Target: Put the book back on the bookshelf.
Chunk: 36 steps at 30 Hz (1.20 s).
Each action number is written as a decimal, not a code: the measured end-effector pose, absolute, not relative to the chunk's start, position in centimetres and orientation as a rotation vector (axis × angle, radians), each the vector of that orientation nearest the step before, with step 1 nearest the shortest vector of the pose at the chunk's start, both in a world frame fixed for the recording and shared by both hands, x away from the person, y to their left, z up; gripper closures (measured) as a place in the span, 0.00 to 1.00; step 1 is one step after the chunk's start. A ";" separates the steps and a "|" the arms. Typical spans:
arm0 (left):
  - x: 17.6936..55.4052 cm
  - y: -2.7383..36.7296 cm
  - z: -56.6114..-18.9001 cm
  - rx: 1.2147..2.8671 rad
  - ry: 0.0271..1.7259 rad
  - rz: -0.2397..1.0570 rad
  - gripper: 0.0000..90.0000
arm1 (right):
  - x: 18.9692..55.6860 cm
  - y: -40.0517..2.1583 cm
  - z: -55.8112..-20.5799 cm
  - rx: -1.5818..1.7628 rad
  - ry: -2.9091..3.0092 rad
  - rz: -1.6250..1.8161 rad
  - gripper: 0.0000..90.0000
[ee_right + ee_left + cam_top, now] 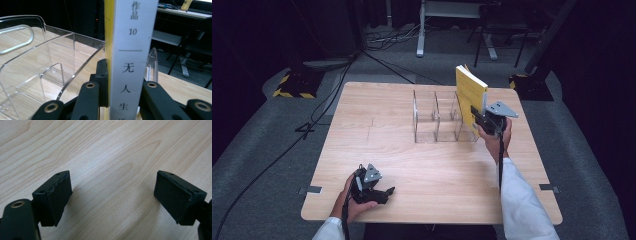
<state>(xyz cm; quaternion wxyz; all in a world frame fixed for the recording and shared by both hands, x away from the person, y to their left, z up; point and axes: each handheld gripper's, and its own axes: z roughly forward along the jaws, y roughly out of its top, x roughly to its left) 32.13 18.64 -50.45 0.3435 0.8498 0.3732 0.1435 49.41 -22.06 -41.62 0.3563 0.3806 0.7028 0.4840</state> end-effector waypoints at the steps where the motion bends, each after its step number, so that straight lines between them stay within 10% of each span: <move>1: 32.1 18.6 -50.5 2.209 0.969 0.373 0.17 | 49.5 -22.0 -41.7 0.986 1.818 1.247 0.85; 36: 32.0 18.6 -50.5 2.205 0.970 0.378 0.18 | 48.7 -21.9 -44.7 1.017 1.770 1.314 0.84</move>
